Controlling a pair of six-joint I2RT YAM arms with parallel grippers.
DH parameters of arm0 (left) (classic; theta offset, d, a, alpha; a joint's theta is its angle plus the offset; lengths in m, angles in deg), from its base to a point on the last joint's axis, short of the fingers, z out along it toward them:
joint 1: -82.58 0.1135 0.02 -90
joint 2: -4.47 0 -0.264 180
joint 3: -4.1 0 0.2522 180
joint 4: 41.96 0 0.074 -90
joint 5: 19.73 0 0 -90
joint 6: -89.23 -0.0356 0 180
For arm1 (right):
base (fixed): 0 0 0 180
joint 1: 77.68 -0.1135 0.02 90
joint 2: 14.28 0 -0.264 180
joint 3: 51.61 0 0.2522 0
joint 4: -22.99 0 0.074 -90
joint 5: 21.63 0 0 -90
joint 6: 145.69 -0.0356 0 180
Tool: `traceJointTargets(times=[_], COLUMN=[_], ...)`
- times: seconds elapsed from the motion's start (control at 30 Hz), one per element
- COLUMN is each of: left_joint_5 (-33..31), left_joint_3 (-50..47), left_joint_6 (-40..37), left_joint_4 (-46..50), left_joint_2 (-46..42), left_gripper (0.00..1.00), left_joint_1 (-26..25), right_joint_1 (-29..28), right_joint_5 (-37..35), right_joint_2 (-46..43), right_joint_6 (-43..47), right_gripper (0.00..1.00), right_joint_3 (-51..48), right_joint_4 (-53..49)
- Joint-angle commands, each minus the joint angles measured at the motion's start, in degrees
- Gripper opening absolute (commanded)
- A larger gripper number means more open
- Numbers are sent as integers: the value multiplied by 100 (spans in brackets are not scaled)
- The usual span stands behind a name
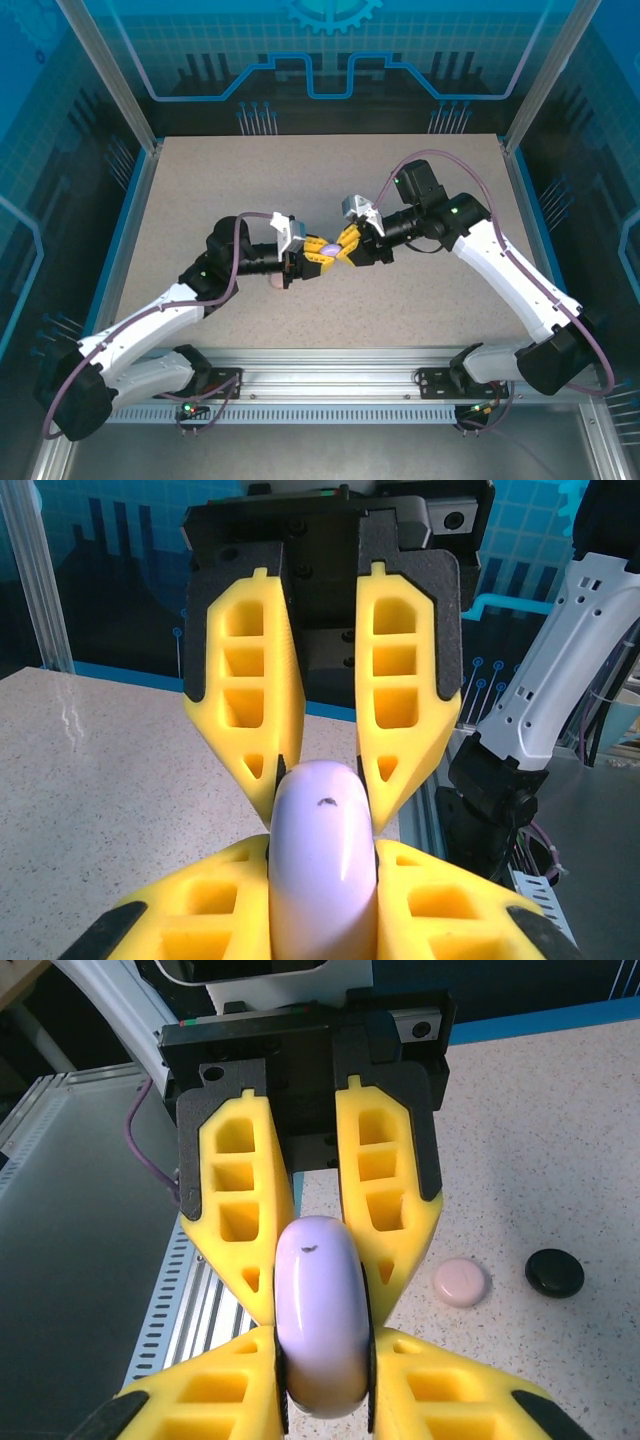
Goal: Insert wireless bluetooth earbuds into charging case
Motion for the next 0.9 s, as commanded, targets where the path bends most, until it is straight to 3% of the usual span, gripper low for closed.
traceJointTargets(times=[0.0,0.23,0.33,0.6,0.87], left_joint_5=[-17,-136,-158,-177,-206], left_joint_3=[210,63,-8,-46,17], left_joint_6=[-162,-108,-55,61,62], left_joint_4=[-71,-112,-189,-439,-515], left_joint_2=[-108,-143,-141,-50,70], left_gripper=[14,42,48,55,54], left_joint_1=[-50,-51,-55,-90,-173], right_joint_1=[-36,195,270,294,268], right_joint_5=[105,329,391,515,531], right_joint_2=[-48,-329,-402,-431,-447], right_joint_6=[-110,-352,-437,-592,-781], right_gripper=[23,24,24,25,25], right_joint_3=[54,-197,-269,-362,-469], right_joint_4=[-5,367,480,634,910])
